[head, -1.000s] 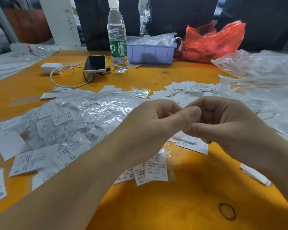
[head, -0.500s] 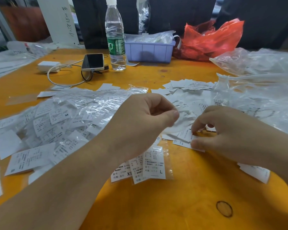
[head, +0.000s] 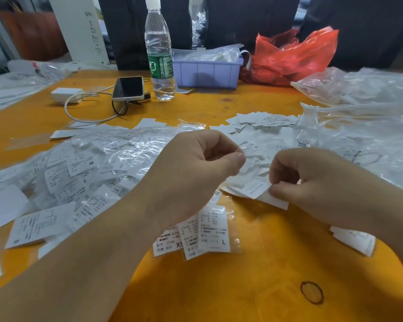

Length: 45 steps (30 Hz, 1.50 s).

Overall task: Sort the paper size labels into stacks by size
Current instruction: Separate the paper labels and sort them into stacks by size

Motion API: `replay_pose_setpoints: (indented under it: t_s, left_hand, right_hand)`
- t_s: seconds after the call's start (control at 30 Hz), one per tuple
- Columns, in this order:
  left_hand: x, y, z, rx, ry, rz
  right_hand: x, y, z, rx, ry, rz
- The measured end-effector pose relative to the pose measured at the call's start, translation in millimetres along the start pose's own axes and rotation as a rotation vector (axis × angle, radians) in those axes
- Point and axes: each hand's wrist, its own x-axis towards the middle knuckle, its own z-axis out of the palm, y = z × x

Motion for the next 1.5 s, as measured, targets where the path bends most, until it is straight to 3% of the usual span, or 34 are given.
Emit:
replay_pose_setpoints:
  t_s: [0.27, 0.5, 0.8, 0.93, 1.2, 1.5]
  left_hand:
    - [2, -2, -1, -0.036, 0.015, -0.019]
    - [1, -2, 0, -0.031, 0.002, -0.017]
    - [1, -1, 2, -0.049, -0.044, -0.01]
    - [1, 0, 3, -0.066, -0.062, -0.005]
    - [-1, 3, 2, -0.063, -0.083, 0.003]
    - [-4, 5, 2, -0.044, -0.143, 0.031]
  right_hand:
    - [2, 3, -8, 0.271, 0.246, -0.04]
    - [2, 0, -14, 0.612, 0.274, -0.073]
    - [-1, -7, -7, 0.687, 0.186, -0.196]
    - [-3, -7, -3, 0.59, 0.192, -0.265]
    - [-1, -7, -3, 0.63, 0.199, -0.293]
    - [-1, -7, -5, 0.602, 0.061, -0.34]
